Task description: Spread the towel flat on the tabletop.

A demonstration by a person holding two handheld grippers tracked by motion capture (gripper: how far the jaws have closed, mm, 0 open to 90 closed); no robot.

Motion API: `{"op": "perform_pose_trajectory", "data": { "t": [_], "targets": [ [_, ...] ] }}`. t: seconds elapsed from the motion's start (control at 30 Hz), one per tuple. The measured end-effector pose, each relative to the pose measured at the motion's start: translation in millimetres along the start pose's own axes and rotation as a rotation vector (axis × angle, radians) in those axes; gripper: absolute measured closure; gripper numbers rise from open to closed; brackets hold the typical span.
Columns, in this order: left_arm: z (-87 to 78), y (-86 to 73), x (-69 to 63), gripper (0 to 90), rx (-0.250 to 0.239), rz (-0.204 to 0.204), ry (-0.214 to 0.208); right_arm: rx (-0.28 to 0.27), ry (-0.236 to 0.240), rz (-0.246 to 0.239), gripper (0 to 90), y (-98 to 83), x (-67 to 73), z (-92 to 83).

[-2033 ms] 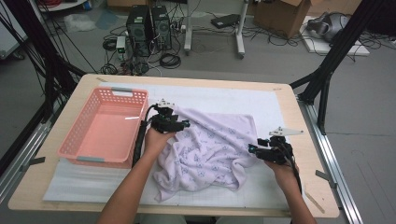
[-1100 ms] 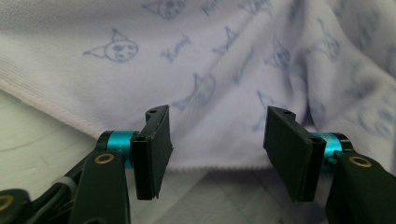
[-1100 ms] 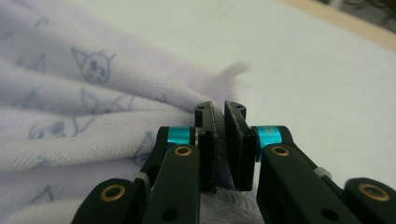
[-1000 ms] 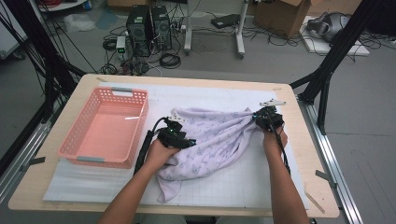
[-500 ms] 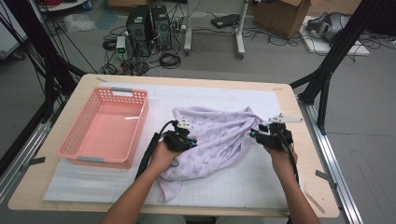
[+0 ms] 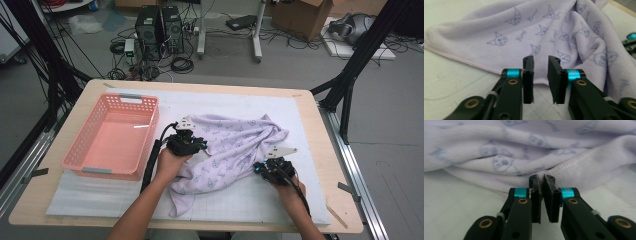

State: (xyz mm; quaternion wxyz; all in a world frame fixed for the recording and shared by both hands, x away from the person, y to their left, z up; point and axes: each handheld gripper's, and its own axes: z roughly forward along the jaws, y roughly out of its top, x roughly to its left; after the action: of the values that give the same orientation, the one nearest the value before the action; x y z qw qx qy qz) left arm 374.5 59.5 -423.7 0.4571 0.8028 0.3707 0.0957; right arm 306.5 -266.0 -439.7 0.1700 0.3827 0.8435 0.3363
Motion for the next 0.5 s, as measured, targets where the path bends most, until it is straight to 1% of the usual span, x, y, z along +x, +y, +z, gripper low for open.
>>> {"op": "perform_pose_trajectory", "data": {
  "t": [0.03,0.07,0.1,0.13,0.17,0.2,0.23,0.27,0.3,0.33,0.37,0.4,0.47,0.5],
  "targets": [
    [0.0,0.1,-0.9,69.0,0.004,0.003,-0.005,0.005,-0.061,0.004,85.7,-1.0,-9.6,-2.4],
    [0.1,0.2,-1.3,66.5,0.008,0.006,-0.01,-0.002,-0.109,0.02,85.8,-2.7,-20.4,-5.5],
    [0.2,0.1,-2.5,65.6,0.011,0.002,-0.018,-0.013,-0.14,0.05,85.7,-4.3,-29.5,-8.5],
    [0.6,0.2,-4.0,64.6,0.016,0.002,-0.024,-0.036,-0.18,0.088,85.8,-6.6,-43.0,-13.1],
    [1.0,0.3,-5.0,63.8,0.018,0.007,-0.033,-0.053,-0.247,0.128,85.7,-9.2,-58.8,-18.9],
    [1.3,0.5,-6.1,63.8,0.022,0.011,-0.04,-0.064,-0.302,0.153,85.7,-11.2,-70.3,-23.4],
    [2.0,0.4,-8.3,63.7,0.022,0.011,-0.053,-0.068,-0.334,0.18,85.7,-13.0,-78.1,-26.1],
    [2.8,0.4,-10.3,63.8,0.027,0.016,-0.068,-0.066,-0.356,0.222,85.4,-15.3,-86.2,-29.0],
    [3.9,0.3,-12.5,63.9,0.039,0.021,-0.088,-0.07,-0.36,0.254,83.9,-18.0,-93.0,-31.3],
    [5.5,-0.3,-16.0,64.1,0.055,0.031,-0.116,-0.084,-0.341,0.291,81.4,-20.3,-96.6,-33.3],
    [6.8,-0.7,-18.0,64.3,0.064,0.038,-0.132,-0.102,-0.314,0.313,74.4,-22.2,-96.6,-35.4],
    [8.5,-1.1,-21.0,64.2,0.074,0.046,-0.152,-0.113,-0.313,0.315,71.2,-22.6,-94.2,-36.8],
    [12.2,-1.2,-28.4,63.8,0.071,0.053,-0.182,-0.141,-0.281,0.293,66.6,-24.4,-87.6,-40.4],
    [14.5,-0.4,-33.3,63.3,0.067,0.057,-0.209,-0.147,-0.28,0.279,66.3,-25.1,-84.5,-42.0]
  ]
}}
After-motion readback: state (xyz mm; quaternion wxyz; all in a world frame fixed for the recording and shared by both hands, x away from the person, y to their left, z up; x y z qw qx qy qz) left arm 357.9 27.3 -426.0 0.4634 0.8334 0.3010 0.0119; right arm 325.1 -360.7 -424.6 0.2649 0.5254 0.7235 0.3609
